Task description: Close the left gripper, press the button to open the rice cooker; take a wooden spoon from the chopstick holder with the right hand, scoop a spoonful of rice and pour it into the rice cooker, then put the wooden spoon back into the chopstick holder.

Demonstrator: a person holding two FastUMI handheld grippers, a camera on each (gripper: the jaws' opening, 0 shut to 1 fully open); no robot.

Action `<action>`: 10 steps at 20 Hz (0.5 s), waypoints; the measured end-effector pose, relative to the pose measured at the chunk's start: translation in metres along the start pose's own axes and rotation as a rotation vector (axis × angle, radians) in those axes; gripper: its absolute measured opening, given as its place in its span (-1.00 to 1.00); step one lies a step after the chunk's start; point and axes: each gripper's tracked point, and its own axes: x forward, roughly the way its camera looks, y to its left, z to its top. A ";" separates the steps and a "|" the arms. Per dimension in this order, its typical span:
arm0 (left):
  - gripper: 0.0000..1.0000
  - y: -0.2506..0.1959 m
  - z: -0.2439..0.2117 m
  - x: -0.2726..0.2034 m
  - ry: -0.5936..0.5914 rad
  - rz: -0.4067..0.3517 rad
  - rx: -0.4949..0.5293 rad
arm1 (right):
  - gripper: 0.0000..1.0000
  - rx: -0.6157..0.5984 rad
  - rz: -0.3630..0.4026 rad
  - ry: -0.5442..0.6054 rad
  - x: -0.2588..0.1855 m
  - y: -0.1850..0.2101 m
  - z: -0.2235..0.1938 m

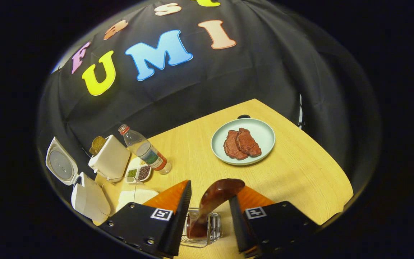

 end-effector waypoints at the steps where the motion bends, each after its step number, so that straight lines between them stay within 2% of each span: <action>1: 0.94 0.005 -0.001 -0.003 -0.002 0.007 -0.006 | 0.08 -0.002 0.004 -0.005 0.001 0.001 0.000; 2: 0.84 0.009 -0.001 -0.004 -0.005 0.014 -0.011 | -0.18 0.017 -0.002 -0.008 -0.005 -0.001 0.001; 3: 0.84 0.013 -0.003 -0.005 -0.003 0.017 -0.016 | -0.44 0.040 0.033 0.004 -0.011 0.009 0.000; 5: 0.83 0.020 -0.007 -0.007 -0.005 0.019 -0.020 | -0.62 0.043 0.049 0.007 -0.018 0.020 -0.002; 6: 0.83 0.021 -0.008 -0.009 -0.012 0.014 -0.021 | -0.78 0.032 0.058 0.003 -0.019 0.027 -0.003; 7: 1.00 0.023 -0.008 -0.010 -0.018 0.010 -0.017 | -0.78 0.012 0.047 -0.010 -0.022 0.029 0.001; 8: 0.83 0.027 -0.010 -0.011 -0.021 0.008 -0.012 | -0.83 0.006 0.034 -0.028 -0.030 0.031 0.005; 10: 0.84 0.031 -0.012 -0.014 -0.031 -0.006 -0.011 | -0.87 0.013 0.036 -0.051 -0.042 0.041 0.016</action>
